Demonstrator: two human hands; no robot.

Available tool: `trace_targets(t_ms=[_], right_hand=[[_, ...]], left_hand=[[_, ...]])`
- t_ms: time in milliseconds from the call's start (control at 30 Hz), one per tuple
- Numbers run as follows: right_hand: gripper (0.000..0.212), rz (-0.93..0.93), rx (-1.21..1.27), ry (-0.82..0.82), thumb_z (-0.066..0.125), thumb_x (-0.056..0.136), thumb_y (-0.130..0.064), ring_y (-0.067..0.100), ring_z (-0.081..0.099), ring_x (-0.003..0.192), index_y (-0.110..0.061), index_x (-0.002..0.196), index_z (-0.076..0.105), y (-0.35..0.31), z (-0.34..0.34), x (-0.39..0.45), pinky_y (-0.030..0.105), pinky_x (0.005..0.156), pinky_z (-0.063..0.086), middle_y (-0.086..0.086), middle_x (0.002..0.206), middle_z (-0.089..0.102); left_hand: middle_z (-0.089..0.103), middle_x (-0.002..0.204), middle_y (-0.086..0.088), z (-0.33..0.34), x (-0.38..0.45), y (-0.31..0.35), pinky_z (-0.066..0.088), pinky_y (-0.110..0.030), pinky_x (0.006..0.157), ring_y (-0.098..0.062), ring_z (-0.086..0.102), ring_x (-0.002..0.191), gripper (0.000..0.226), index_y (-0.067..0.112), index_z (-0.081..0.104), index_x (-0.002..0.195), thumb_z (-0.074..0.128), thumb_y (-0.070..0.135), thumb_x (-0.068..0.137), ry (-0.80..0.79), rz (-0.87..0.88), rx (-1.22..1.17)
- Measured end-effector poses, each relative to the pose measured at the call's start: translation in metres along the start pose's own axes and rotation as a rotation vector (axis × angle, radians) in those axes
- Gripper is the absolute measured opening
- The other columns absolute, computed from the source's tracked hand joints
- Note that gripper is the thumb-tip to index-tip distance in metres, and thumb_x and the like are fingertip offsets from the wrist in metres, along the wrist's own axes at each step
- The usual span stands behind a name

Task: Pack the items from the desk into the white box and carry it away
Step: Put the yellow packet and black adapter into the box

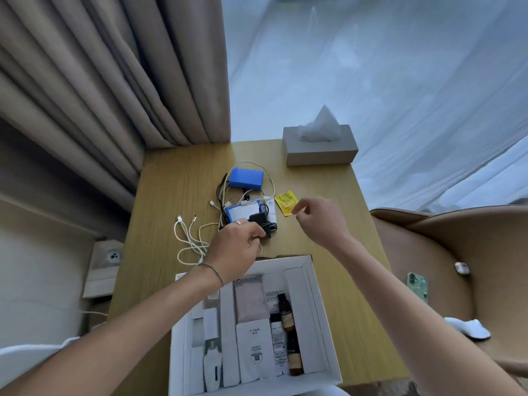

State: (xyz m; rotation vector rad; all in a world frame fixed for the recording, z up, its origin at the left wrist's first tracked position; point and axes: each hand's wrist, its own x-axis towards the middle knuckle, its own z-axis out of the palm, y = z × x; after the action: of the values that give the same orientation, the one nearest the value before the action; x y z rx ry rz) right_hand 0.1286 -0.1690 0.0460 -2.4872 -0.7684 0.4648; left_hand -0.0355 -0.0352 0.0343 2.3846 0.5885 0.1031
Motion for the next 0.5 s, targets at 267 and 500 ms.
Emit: trace_targets(t_ms=[267,500], right_hand=[[0.025,0.118,-0.133,-0.039,0.053,0.088,-0.014,0.016,0.056,0.063,-0.02,0.09,0.077,0.03,0.046,0.098,0.022,0.05,0.04,0.0,0.081,0.072],[0.038,0.188,-0.299,-0.09,0.072,0.085,-0.043,0.028,0.063,0.088,-0.015,0.109,0.063,0.052,0.096,0.148,0.035,0.066,0.048,0.006,0.097,0.063]], left_hand=[[0.069,0.11,0.009,0.004,0.047,-0.01,0.048,-0.024,0.083,-0.009,0.063,0.099,0.024,0.027,0.071,0.109,0.056,0.018,0.093,-0.094,-0.148,0.117],[0.068,0.11,0.009,0.019,0.066,-0.013,0.051,-0.027,0.089,-0.008,0.061,0.101,0.023,0.029,0.069,0.11,0.056,0.02,0.094,-0.121,-0.173,0.128]])
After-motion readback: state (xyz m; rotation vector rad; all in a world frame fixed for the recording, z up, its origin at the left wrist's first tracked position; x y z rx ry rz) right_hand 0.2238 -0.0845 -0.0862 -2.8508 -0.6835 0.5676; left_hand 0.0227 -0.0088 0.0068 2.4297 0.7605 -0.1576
